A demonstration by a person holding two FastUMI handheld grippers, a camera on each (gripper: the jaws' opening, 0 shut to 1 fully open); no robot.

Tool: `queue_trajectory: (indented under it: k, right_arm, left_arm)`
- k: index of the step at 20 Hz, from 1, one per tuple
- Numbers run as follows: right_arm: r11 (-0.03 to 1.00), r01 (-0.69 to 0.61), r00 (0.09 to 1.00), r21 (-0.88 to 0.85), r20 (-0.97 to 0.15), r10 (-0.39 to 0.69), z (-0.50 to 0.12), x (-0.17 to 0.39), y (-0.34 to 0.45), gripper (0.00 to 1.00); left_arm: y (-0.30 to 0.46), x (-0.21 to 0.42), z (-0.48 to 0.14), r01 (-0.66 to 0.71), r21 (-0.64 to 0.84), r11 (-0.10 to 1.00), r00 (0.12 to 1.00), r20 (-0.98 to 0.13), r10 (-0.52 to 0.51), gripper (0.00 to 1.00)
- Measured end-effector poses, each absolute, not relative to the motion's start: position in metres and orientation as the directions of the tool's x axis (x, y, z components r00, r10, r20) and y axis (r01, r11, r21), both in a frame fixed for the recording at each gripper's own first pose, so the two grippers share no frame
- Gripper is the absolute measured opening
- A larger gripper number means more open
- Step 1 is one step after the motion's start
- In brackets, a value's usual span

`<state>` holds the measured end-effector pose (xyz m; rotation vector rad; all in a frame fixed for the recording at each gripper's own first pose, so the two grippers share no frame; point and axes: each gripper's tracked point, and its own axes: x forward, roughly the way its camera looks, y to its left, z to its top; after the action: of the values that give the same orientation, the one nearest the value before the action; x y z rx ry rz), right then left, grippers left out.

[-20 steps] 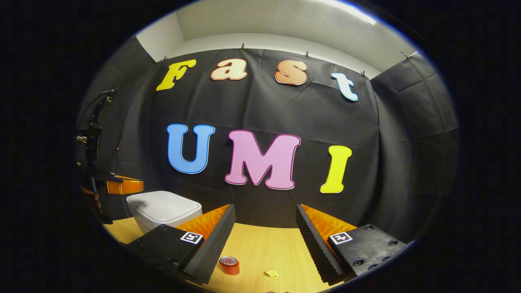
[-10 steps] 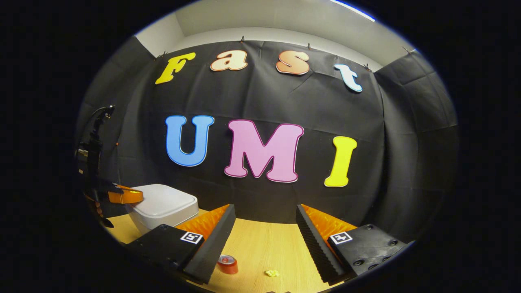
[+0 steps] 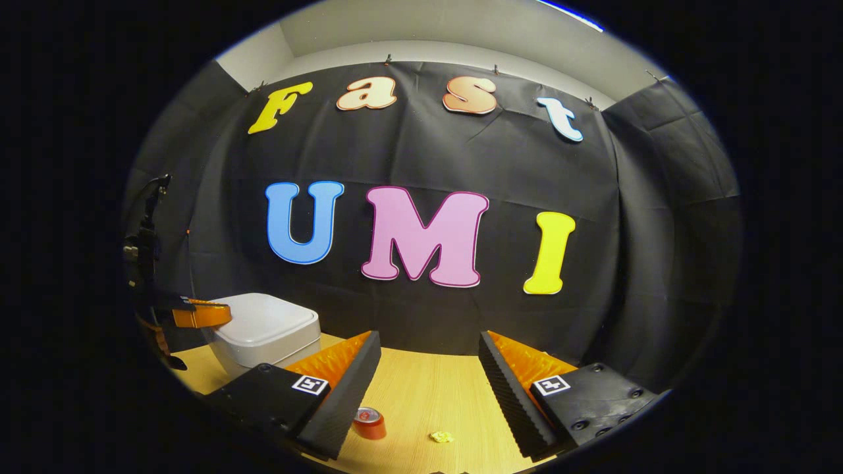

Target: Press the lid of the desktop garbage bin to open it, pick up the crumpled paper on the desktop and throw it into the bin, then pick up the pop can on the desktop and drop it into the bin, and finally close the garbage bin lid.

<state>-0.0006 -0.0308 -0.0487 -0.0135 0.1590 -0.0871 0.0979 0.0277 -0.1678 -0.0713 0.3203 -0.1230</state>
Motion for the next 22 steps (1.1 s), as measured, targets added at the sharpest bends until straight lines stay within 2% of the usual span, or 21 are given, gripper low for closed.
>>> queue_trajectory:
  k: [3, 5, 13, 18, 22]
  right_arm:
    - [0.996, 0.082, 0.983, -0.036, -0.16, -0.087, -0.047, -0.006, -0.036, 0.96]
    - [0.996, 0.089, 0.984, -0.029, -0.154, -0.093, -0.046, -0.006, -0.036, 0.96]
    - [0.995, 0.089, 0.988, -0.047, -0.119, -0.094, -0.036, -0.01, -0.038, 0.96]
    - [0.991, 0.124, 0.984, -0.04, -0.121, -0.128, -0.034, -0.017, -0.041, 0.96]
    - [0.989, 0.143, 0.975, -0.045, -0.166, -0.148, -0.041, -0.027, -0.045, 0.96]
  left_arm:
    - [0.023, 0.101, -0.156, 0.139, -0.006, 0.99, 0.937, -0.323, -0.133, 0.06]
    - [0.02, 0.105, -0.125, 0.149, 0.03, 0.988, 0.956, -0.259, -0.136, 0.06]
    - [-0.007, 0.09, -0.011, 0.156, 0.027, 0.987, 0.988, -0.026, -0.155, 0.06]
    - [-0.024, 0.052, 0.027, 0.167, 0.007, 0.986, 0.985, 0.047, -0.167, 0.07]
    - [-0.045, 0.033, 0.028, 0.21, -0.011, 0.978, 0.977, 0.044, -0.209, 0.12]
